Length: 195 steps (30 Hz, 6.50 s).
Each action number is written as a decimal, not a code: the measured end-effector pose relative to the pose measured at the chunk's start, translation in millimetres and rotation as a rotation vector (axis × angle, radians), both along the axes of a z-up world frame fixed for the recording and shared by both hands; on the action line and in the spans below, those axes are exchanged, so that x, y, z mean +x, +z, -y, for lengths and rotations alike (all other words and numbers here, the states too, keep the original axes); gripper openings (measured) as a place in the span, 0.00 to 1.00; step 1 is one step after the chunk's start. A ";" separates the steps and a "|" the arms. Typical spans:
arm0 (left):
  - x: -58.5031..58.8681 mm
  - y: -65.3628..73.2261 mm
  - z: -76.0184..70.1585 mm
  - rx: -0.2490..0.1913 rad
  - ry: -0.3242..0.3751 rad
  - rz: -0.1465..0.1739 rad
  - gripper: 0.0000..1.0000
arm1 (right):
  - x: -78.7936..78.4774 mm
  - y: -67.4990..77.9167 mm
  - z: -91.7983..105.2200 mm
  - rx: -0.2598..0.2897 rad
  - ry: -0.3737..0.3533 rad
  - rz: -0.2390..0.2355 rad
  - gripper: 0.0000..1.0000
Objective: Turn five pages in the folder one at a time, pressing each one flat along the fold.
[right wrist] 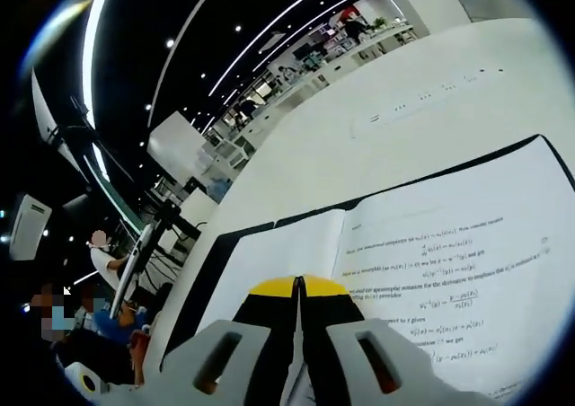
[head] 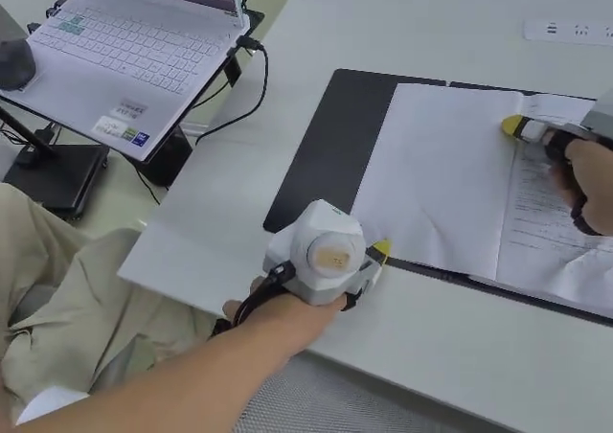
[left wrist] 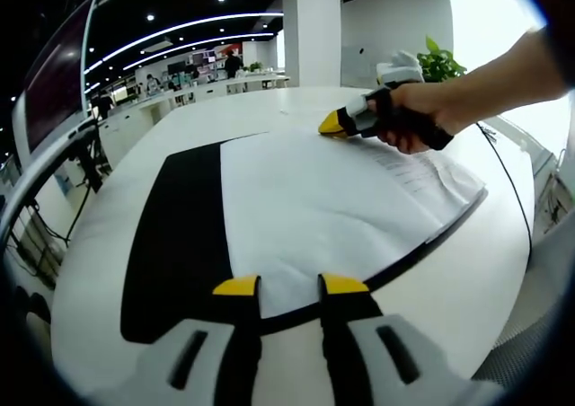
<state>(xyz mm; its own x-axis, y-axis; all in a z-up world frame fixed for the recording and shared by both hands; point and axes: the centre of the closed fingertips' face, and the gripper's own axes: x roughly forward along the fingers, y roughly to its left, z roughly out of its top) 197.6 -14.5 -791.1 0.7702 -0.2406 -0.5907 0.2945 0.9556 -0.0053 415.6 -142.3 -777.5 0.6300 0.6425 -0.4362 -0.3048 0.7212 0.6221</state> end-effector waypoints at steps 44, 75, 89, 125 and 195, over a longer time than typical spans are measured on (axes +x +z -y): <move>-0.3 0.2 -0.3 -0.010 0.004 0.000 0.24 | -6.7 0.2 5.0 -0.027 0.059 0.002 0.00; -2.4 2.0 0.9 -0.009 -0.010 -0.007 0.24 | -135.6 0.6 -2.0 0.045 0.185 -0.074 0.00; -2.2 2.0 0.7 -0.006 -0.017 -0.007 0.23 | -197.6 -4.1 -1.6 0.086 0.226 -0.148 0.00; -32.0 77.3 -5.8 -0.243 0.048 -0.144 0.17 | -307.3 91.0 44.9 0.136 0.157 -0.113 0.04; -28.4 93.7 91.1 -0.033 -0.258 0.039 0.82 | -311.7 127.1 163.5 -0.291 -0.095 0.323 0.97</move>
<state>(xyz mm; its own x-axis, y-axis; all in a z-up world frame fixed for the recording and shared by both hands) 169.2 -105.6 -697.4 0.7026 -0.4506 -0.5507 0.5293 0.8482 -0.0187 103.9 -305.8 -650.5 0.8141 0.4544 -0.3616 -0.3737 0.8866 0.2727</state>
